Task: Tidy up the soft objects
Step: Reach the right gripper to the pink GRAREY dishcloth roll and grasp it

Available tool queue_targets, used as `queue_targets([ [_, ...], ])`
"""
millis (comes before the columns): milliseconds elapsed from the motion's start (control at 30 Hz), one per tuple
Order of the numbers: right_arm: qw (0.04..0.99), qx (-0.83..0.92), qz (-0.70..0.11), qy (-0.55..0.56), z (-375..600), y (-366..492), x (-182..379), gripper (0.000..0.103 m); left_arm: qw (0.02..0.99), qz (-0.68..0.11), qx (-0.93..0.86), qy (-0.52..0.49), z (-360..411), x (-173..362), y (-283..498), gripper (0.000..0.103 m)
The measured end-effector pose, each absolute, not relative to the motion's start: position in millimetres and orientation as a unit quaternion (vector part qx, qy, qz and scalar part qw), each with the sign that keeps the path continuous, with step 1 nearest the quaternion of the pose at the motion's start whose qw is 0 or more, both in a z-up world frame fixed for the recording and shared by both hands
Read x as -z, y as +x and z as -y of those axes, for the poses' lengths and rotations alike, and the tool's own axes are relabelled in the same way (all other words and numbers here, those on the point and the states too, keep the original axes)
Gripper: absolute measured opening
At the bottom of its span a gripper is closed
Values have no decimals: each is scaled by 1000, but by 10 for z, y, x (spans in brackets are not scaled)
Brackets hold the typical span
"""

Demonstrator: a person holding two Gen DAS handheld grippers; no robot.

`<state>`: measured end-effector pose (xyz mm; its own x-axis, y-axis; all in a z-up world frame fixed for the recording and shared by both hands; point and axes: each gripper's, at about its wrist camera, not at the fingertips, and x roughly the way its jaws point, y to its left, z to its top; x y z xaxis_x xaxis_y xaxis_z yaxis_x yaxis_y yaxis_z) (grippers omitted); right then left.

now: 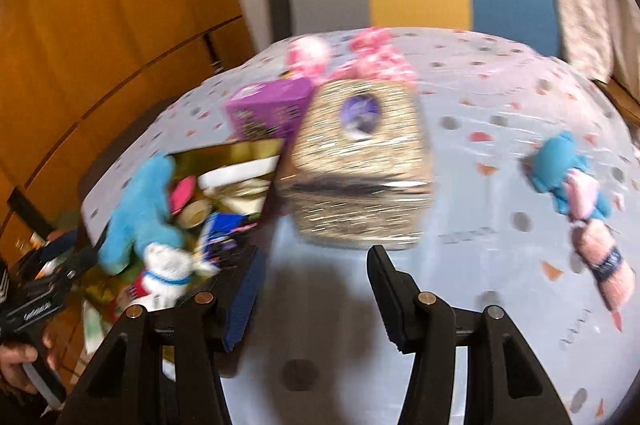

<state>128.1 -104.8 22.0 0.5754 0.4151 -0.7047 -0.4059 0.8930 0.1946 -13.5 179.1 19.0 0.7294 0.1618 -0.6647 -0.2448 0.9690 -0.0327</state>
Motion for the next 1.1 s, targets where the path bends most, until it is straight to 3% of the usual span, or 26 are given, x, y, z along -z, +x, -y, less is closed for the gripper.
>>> queue_targets([
  [467, 934, 49, -345, 83, 2741, 1754, -276, 55, 941, -334, -44, -9, -1281, -415, 9, 87],
  [600, 917, 127, -335, 173, 3277, 1745, -156, 55, 944, -329, -15, 6, -1040, -495, 78, 87],
  [800, 883, 150, -339, 289, 3741, 1662, -13, 55, 945, -325, 32, 22, -661, -572, 218, 87],
  [1100, 867, 140, -357, 319, 3771, 1639, 87, 55, 943, -313, 98, 56, -105, -667, 390, 87],
])
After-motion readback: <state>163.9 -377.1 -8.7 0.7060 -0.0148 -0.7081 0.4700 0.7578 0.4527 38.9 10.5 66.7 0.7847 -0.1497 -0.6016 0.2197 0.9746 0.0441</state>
